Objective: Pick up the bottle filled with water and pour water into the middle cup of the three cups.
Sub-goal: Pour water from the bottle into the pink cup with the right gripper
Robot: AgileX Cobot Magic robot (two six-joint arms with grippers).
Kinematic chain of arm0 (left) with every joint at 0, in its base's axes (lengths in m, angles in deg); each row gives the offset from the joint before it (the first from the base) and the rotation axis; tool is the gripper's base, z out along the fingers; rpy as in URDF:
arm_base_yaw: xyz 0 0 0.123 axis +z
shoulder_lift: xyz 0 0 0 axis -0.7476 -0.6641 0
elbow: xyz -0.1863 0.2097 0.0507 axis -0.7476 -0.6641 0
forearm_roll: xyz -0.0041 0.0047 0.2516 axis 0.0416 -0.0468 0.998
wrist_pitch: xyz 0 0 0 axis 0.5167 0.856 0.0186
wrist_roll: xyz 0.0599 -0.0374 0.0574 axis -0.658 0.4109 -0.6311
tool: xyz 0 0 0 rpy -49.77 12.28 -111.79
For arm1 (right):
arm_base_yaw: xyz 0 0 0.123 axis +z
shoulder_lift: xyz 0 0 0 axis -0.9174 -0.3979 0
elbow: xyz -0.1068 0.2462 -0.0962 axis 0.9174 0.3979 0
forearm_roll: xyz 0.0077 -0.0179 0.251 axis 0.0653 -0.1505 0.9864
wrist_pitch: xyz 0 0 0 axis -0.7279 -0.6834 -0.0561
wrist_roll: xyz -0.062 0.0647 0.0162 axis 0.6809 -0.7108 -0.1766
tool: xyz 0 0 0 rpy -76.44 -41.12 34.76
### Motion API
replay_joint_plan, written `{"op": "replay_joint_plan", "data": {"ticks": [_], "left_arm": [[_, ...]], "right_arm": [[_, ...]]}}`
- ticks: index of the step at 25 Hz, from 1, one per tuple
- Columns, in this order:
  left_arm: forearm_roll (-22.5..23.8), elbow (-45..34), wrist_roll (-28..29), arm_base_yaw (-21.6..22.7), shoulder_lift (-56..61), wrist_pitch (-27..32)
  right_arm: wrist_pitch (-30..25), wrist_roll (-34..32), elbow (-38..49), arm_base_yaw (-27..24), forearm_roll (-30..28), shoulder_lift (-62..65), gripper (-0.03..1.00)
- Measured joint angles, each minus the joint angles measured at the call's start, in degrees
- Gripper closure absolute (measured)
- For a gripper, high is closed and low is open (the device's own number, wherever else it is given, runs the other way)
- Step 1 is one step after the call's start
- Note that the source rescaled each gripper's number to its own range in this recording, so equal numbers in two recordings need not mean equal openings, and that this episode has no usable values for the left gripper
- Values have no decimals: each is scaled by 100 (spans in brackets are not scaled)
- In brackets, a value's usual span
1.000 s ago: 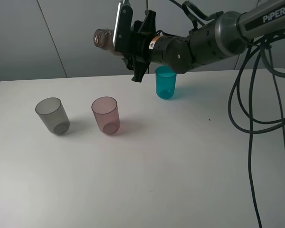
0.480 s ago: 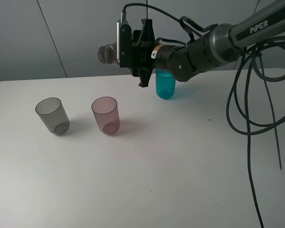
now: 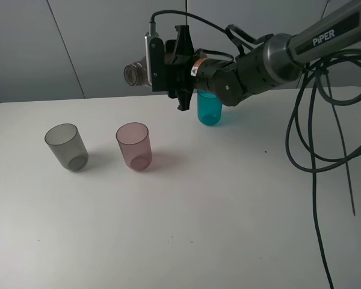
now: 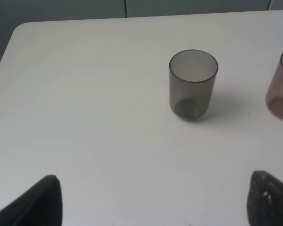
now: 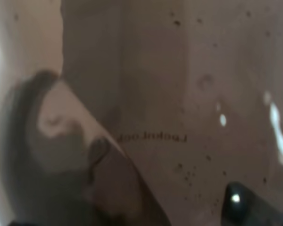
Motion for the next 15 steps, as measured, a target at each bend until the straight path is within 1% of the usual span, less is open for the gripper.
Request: {"op": "replay_joint_plan", "data": {"ticks": [5, 15], "left_arm": [[0, 0, 0, 0, 0, 0], [0, 0, 0, 0, 0, 0]], "right_arm": [[22, 203, 0, 0, -57, 0, 97], [46, 199, 0, 0, -382, 0, 97]]}}
